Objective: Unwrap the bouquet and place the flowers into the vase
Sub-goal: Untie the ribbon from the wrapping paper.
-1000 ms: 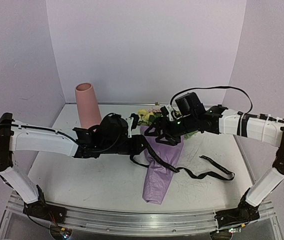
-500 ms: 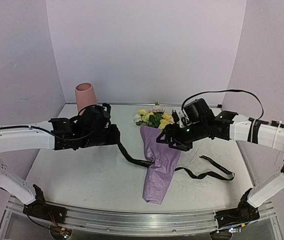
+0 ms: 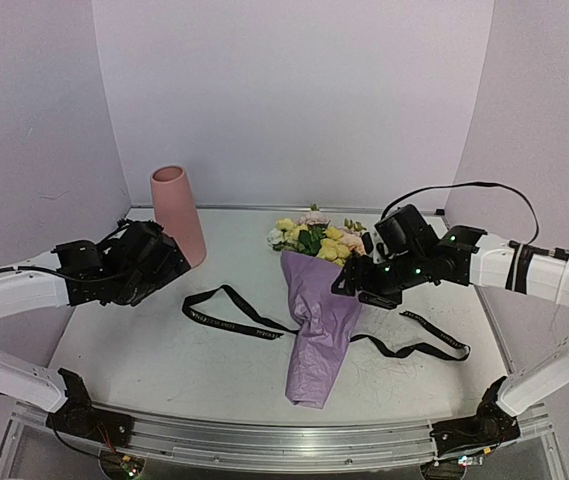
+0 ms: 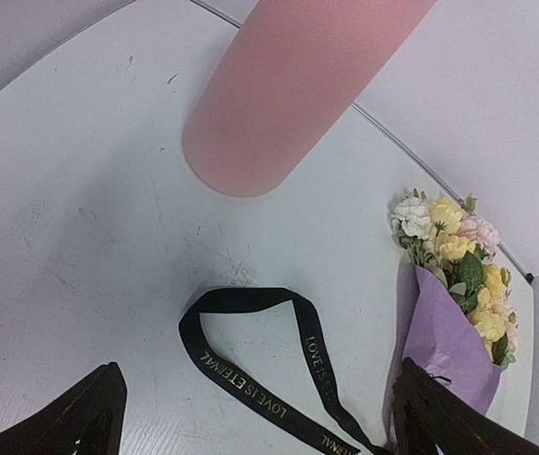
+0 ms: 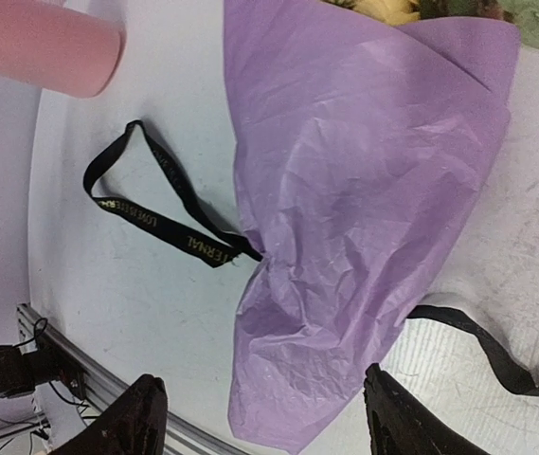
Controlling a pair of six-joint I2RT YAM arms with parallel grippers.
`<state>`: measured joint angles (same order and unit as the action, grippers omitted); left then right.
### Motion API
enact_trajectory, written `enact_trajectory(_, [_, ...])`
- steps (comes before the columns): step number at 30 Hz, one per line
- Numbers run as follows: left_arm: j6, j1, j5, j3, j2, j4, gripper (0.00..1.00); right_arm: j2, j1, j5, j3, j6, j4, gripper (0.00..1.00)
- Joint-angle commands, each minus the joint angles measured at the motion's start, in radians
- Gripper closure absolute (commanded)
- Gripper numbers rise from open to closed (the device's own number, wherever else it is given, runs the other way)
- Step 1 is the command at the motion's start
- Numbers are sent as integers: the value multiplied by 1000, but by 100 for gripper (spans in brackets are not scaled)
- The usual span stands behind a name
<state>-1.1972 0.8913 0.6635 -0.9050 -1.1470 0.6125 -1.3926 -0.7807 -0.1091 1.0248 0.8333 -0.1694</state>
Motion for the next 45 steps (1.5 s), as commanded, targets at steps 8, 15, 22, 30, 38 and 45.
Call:
enact_trajectory(8, [212, 5, -239, -98, -121, -70, 0, 55, -3, 183, 0, -7, -128, 27])
enact_trajectory(15, [278, 5, -421, -35, -125, -296, 1, 157, -3, 278, -47, -41, -106, 27])
enact_trajectory(22, [294, 14, -603, -54, -243, -420, 4, 221, -3, 298, -150, -148, -37, 25])
enact_trajectory(30, [287, 74, -605, -132, -351, -447, 5, 169, -3, 200, -123, -195, 31, 25])
enact_trajectory(38, [254, 76, -740, -130, -362, -471, 4, 157, -2, 193, -182, -145, 167, 25])
enact_trajectory(45, [300, 80, -755, -205, -434, -465, 4, 135, 31, 135, -238, -107, 231, 26])
